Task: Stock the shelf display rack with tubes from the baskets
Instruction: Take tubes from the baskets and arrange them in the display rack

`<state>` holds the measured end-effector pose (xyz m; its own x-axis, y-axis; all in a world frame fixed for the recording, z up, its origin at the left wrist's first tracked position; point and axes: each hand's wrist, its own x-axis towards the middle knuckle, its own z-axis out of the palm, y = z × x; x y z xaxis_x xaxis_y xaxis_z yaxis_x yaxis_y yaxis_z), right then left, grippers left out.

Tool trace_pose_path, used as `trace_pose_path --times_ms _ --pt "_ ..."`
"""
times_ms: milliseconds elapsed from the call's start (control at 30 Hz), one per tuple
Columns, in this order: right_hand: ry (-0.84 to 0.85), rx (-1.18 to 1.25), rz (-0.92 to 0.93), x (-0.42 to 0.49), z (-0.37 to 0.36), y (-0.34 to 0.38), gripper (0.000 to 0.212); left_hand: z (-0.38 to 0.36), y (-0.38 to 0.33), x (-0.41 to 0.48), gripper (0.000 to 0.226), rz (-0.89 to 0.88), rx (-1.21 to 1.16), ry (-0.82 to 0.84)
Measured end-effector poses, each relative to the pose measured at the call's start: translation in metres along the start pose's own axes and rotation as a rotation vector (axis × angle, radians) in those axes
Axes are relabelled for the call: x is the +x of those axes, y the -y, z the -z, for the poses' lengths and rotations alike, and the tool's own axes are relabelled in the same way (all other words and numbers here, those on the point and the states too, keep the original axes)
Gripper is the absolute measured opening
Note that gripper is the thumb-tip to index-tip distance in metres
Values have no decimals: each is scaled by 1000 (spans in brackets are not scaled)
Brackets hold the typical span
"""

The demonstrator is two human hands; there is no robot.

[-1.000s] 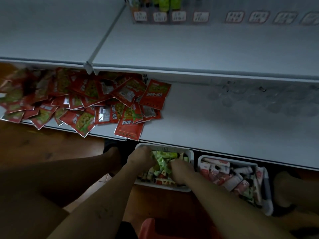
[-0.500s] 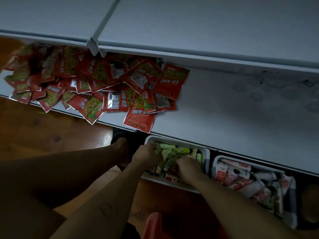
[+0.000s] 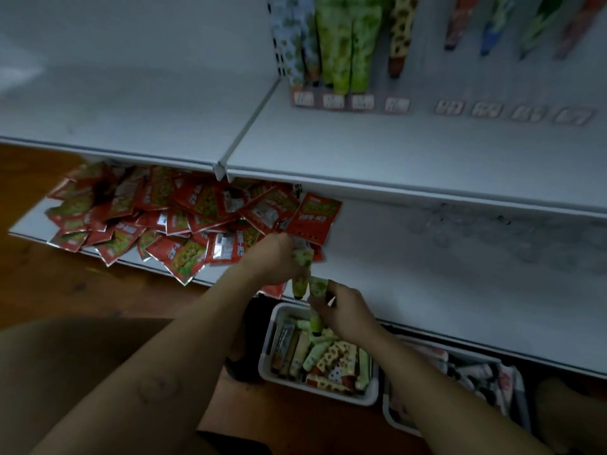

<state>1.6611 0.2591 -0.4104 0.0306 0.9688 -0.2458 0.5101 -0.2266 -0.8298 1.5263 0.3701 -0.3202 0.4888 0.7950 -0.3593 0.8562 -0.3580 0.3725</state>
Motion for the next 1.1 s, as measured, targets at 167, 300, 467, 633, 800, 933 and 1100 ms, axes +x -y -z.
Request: trace_pose_path --times_ms 167,300,467,633,800,933,1100 --pt "-197 74 153 -1 44 70 27 90 -34 -26 28 -102 28 -173" --pt "-404 14 290 2 87 135 24 144 -56 -39 27 -228 -42 -372" --pt "-541 -55 406 11 138 195 19 196 -74 -34 20 -360 -158 -484" --pt "-609 -126 437 35 200 232 21 234 -83 -8 24 -387 -319 -678" --pt "-725 -210 426 60 240 244 26 251 -90 30 23 -405 -358 -703" --pt "-713 -213 385 78 251 236 42 248 -90 61 40 -357 -207 -664" --pt "-680 -209 343 89 253 225 47 244 -88 87 48 -316 -170 -651"
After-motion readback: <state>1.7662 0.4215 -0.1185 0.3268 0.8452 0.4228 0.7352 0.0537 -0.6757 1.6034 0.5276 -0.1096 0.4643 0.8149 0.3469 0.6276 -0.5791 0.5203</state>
